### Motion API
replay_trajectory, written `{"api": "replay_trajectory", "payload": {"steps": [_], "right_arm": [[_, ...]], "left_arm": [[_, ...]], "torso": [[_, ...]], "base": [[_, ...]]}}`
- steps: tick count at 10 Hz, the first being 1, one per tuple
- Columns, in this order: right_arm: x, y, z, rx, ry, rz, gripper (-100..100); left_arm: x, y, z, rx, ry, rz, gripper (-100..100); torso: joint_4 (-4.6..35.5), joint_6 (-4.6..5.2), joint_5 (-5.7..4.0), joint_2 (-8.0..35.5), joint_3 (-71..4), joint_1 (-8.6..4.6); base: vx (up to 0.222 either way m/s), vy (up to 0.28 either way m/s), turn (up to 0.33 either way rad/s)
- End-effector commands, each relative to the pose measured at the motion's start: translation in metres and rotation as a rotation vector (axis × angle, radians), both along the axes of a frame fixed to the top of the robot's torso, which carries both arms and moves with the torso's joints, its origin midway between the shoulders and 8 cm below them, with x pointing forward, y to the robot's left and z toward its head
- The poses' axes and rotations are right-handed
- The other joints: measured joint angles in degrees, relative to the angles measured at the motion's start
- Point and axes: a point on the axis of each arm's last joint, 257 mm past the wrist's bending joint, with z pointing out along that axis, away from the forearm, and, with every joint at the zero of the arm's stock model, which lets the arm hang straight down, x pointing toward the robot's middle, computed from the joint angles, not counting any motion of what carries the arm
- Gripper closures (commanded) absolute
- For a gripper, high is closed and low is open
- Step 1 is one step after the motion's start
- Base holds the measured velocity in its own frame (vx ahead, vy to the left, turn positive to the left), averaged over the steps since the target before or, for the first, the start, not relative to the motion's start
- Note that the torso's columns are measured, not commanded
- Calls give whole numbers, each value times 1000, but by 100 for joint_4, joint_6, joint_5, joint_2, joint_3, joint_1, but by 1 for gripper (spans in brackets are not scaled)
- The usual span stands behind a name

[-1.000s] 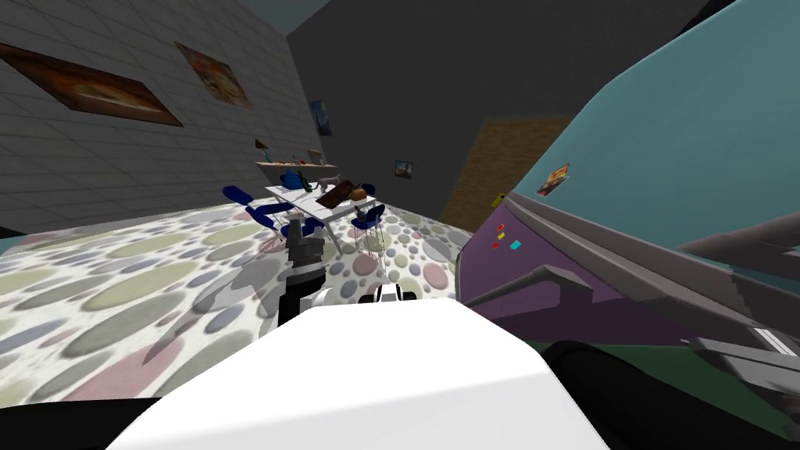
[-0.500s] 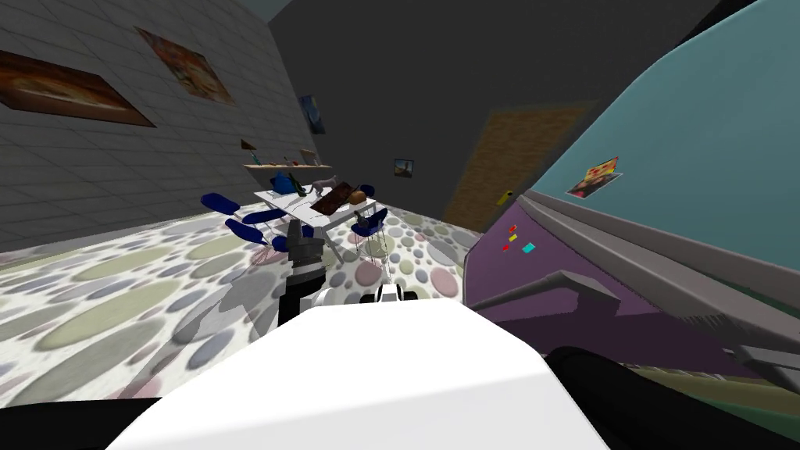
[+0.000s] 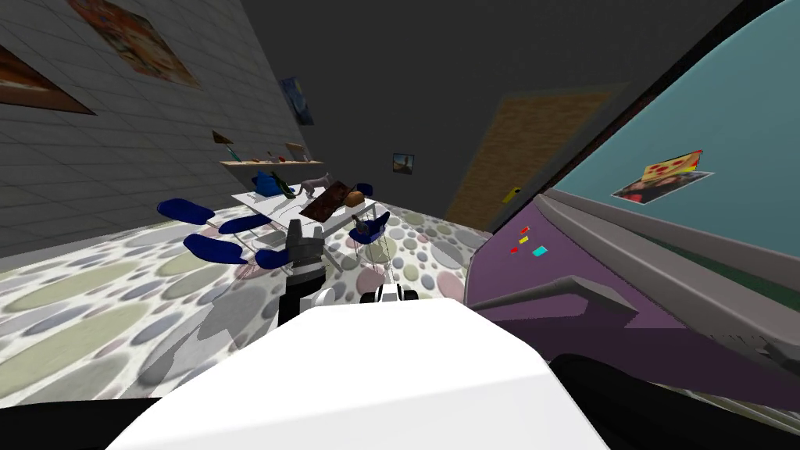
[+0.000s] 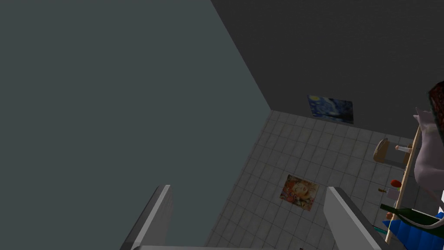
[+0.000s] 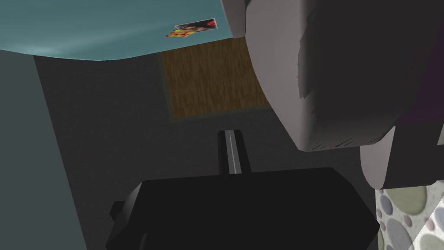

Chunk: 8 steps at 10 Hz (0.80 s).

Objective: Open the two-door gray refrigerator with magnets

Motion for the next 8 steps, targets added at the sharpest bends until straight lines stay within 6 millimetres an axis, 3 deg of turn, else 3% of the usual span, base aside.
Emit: {"api": "replay_trajectory", "payload": {"steps": [1,3,4,6,8], "right_arm": [[6,11,16,-32,57,-3,100],[4,8,15,-29,62,-7,100],[12,11,19,-24,57,18,-100],[17,13,23,-18,52,37,-100],[27,17,28,-8,42,71,-100]], "left_arm": [[0,0,0,0,0,0,0],[0,0,0,0,0,0,0],[0,0,0,0,0,0,0],[0,0,0,0,-1,0,0],[0,0,0,0,-1,0,0]], "torso": [[-2,-3,-2,3,-2,4],[0,-4,3,7,2,15],[8,-3,-9,34,18,-29],[20,-1,-24,62,40,-65],[4,-1,-6,15,8,-14]], "base": [[219,198,-177],[140,160,-32],[-61,-42,32],[-135,-129,30],[-164,-163,32]]}}
